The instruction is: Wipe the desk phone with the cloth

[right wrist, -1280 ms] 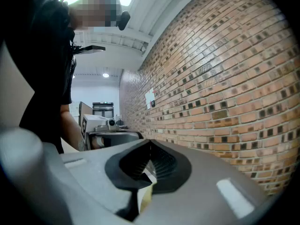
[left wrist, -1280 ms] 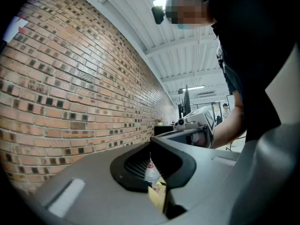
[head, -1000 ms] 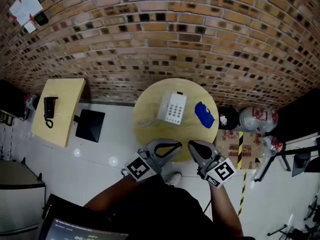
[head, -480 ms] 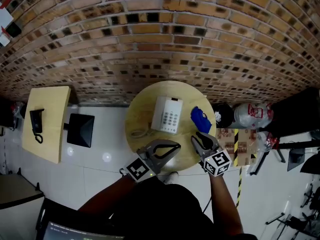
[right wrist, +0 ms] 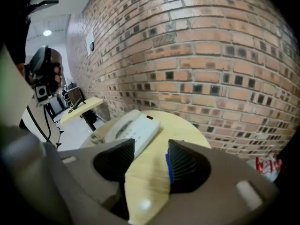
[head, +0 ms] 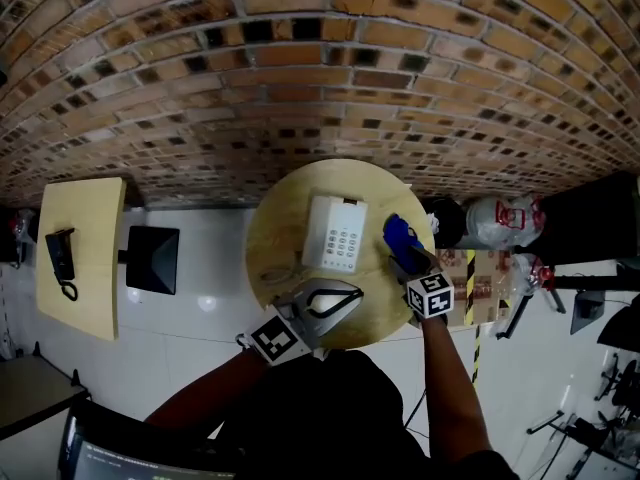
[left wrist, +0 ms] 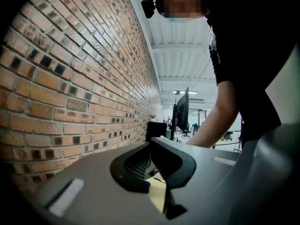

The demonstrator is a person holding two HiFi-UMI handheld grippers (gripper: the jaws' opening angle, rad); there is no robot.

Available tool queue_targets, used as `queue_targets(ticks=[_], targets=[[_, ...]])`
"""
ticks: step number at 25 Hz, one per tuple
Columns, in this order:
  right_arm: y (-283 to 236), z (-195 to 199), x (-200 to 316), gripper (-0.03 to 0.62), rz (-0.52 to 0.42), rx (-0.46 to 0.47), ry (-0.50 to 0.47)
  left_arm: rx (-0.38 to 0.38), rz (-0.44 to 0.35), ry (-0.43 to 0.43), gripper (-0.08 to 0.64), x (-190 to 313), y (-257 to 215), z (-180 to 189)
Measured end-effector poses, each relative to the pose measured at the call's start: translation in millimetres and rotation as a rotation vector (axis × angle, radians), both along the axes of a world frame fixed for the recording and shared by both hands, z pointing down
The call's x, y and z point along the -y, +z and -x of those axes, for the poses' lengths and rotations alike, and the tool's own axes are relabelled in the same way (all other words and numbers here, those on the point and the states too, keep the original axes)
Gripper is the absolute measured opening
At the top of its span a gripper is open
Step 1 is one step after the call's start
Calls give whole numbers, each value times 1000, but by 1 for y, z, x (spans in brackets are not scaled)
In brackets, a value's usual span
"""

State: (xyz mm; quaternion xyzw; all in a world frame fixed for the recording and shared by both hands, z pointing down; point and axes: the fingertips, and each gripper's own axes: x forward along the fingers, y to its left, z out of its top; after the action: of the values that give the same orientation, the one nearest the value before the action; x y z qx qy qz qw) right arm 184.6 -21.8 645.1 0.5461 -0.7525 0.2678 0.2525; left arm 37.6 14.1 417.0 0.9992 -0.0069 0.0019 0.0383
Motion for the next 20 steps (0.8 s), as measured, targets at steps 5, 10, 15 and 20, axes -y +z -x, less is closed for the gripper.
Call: queue_targets(ticks=[5,10,15,20], targets=[[55,-25,18,253,124,-45,-27,20,9,-45,2,6,5,0],[103,-56,25,253,235,-116,-25,56,-3,-117,2,5,11,7],[139,-65,29,253,333,-117,-45,88,17,-175,2,5,22,9],[148,-64,30,228,365,-104,-54,90,25,-197,2,5,26,7]])
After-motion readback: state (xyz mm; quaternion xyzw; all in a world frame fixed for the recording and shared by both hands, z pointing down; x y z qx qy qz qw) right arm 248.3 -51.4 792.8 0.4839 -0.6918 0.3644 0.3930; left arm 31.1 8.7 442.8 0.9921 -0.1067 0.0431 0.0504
